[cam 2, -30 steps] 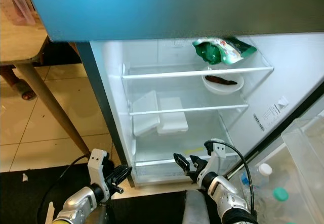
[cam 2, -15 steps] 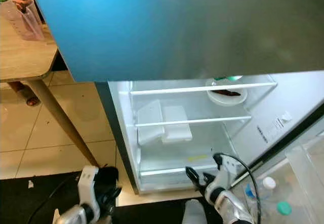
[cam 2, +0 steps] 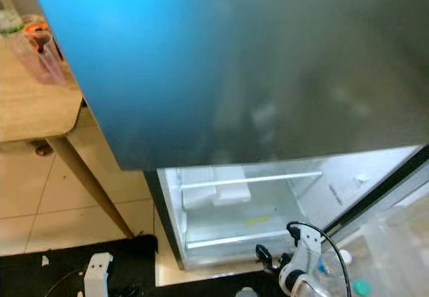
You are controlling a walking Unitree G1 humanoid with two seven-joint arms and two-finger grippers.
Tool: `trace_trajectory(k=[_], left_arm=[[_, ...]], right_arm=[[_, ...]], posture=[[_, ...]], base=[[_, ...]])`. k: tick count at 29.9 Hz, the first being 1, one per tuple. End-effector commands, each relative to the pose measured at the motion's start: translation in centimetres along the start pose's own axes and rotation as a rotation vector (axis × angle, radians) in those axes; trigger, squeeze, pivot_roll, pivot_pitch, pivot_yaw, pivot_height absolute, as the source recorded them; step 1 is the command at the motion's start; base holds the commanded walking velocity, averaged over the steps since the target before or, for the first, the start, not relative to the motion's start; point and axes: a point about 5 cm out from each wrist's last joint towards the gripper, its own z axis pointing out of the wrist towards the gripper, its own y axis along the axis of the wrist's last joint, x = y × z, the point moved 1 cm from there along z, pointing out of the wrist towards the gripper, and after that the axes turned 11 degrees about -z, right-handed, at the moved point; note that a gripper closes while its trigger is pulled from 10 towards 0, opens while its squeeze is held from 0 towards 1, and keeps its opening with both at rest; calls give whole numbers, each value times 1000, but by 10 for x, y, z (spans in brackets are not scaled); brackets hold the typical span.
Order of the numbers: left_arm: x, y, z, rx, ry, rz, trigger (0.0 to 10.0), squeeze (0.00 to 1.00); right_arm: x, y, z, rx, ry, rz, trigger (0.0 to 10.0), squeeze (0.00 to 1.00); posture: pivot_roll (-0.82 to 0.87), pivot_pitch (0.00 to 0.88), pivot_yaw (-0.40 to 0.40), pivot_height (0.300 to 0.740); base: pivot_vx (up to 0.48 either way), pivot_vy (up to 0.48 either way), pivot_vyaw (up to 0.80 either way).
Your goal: Restocking fridge
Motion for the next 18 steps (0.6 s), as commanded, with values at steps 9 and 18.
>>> trace_trajectory(k=[9, 18], left_arm=[[17, -5, -8, -14, 122, -84, 10000, 0], [18, 3, -6, -55, 179, -106, 10000, 0]], right_arm=[[-5, 5, 0, 32, -19, -67, 10000, 0], [-1, -13, -1, 111, -32, -100, 10000, 0]], posture=[[-44, 49, -10, 740], [-45, 30, -12, 740]], base=[[0, 0, 0], [0, 0, 0]])
